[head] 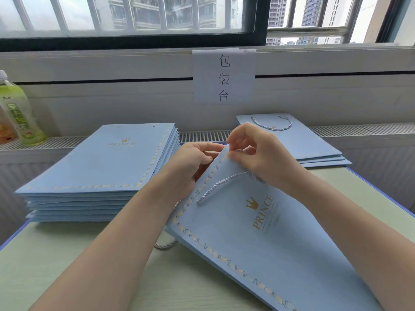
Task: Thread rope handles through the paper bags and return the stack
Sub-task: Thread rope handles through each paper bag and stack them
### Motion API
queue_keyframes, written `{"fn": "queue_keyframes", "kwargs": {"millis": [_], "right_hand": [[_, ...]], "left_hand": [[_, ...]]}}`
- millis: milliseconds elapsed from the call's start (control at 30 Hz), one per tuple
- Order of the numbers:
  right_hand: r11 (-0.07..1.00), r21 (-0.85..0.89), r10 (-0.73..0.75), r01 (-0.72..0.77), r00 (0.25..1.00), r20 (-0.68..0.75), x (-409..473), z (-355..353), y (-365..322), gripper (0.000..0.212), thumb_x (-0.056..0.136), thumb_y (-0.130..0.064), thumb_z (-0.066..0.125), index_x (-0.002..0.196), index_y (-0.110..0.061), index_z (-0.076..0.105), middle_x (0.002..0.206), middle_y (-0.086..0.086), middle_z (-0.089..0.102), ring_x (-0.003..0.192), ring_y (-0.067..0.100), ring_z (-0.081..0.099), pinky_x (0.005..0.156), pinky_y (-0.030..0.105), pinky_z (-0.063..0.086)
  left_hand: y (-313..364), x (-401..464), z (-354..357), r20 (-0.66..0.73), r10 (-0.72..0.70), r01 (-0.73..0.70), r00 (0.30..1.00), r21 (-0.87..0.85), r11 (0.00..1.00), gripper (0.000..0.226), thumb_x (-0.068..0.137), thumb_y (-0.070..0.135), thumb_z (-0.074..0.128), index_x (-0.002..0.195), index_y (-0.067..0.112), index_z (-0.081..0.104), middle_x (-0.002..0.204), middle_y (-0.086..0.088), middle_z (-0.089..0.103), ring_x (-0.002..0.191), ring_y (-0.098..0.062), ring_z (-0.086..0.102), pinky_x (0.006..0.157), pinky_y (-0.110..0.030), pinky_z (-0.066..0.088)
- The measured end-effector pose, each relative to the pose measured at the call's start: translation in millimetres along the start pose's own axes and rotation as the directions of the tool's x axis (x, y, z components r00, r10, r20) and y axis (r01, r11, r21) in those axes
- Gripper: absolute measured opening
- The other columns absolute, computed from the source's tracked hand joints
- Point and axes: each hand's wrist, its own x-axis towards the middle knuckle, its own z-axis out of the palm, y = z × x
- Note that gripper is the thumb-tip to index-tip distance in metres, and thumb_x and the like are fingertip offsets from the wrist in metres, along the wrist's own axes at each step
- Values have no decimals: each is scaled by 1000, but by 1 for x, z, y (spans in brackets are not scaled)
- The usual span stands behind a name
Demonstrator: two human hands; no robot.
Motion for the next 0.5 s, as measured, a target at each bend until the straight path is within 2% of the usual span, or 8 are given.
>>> {"fn": "queue_keyframes", "kwargs": {"millis": [67,133,233,367,500], "right_hand": [[1000,-17,-6,7,1000,18,-1,5,-1,25,81,-1,65,89,-22,55,80,-8,62,70,2,54,67,9,41],[999,-49,14,-14,1000,9,-1,6,2,23,82,-2,64,88,-22,55,80,-9,61,69,1,53,66,9,41],[998,-1,62,-62,998,9,1,-1,4,20,82,-4,64,89,-21,56,80,-8,61,71,1,53,65,12,42],[988,42,140,-146,983,122,3,-10,4,19,81,-1,64,91,-16,60,83,-4,63,72,4,53,61,8,39],[971,73,213,-228,962,172,4,-13,9,18,81,-6,68,92,-18,62,82,-3,61,67,0,52,61,6,39]], "left_hand": [[0,0,3,13,10,-11,1000,14,1000,43,86,-16,31,94,6,67,72,-8,70,57,-18,62,55,-24,49],[-2,0,3,17,-5,5,1000,9,1000,42,87,-15,31,99,4,67,76,-11,70,60,-20,63,58,-26,51],[-3,0,1,24,-27,28,999,-35,999,41,88,-15,32,104,2,66,78,-10,70,60,-19,65,56,-24,54],[-2,-1,-1,78,-61,68,995,-94,993,37,87,-16,40,106,3,66,82,-10,71,59,-17,67,52,-22,55],[-3,-1,-3,114,-124,127,986,-22,992,29,88,-4,54,112,8,67,84,-12,69,59,-18,61,52,-24,50]]}}
